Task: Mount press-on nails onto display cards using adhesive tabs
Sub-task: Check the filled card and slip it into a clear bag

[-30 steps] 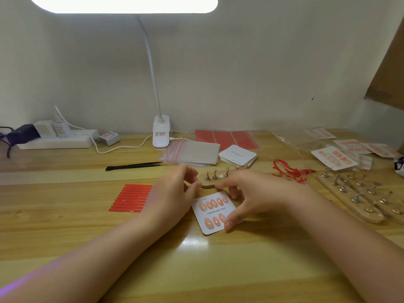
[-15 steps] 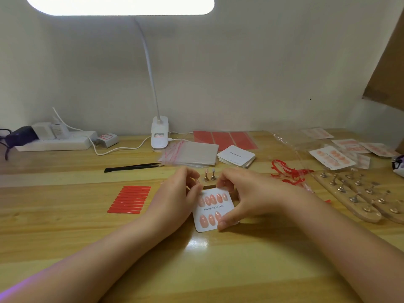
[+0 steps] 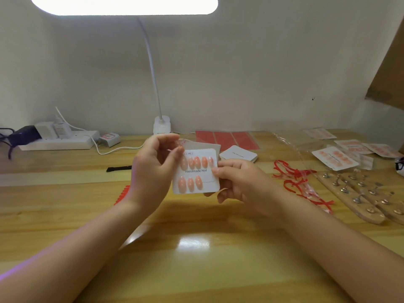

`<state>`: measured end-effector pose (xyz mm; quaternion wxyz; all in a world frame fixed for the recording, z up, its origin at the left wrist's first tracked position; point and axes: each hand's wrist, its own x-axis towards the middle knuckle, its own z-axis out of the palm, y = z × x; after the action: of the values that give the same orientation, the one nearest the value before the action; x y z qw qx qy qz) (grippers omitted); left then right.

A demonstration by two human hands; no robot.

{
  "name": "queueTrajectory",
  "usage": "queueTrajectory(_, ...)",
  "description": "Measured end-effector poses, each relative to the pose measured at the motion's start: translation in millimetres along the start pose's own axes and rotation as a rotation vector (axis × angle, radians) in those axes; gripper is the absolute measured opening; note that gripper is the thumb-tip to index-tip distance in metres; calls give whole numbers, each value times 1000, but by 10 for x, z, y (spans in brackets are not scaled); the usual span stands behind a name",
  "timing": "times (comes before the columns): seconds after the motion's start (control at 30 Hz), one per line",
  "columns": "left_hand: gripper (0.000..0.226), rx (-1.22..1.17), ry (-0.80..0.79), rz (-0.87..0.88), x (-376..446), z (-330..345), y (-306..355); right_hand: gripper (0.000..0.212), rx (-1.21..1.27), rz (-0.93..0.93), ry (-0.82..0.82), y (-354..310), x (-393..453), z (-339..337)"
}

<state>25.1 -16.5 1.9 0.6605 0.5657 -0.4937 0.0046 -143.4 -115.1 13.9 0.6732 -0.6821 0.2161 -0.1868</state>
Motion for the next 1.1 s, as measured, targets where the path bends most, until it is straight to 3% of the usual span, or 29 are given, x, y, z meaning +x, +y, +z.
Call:
queueTrajectory(0.17,14,61,45,-3,31,-25,45,23,93,-58,45,-127,-52,64)
queueTrajectory(0.27,18,171,108,87,77,-74,119,23,143,-70,137,-220,-84,83)
queueTrajectory(0.43,14,157,112,167,88,-71,339,19,238,-75,210,-391,-157,115)
queueTrajectory(0.63,17,67,92,126,25,-13,524,21,221,-152,245,-449,-214,167)
queueTrajectory(0.87,18,121,32,210,-7,5,609,30,133,-305,314,-452,-244,248)
queueTrajectory(1.1,10,373,48,512,-46,14,600,28,90,-369,307,-486,-313,310)
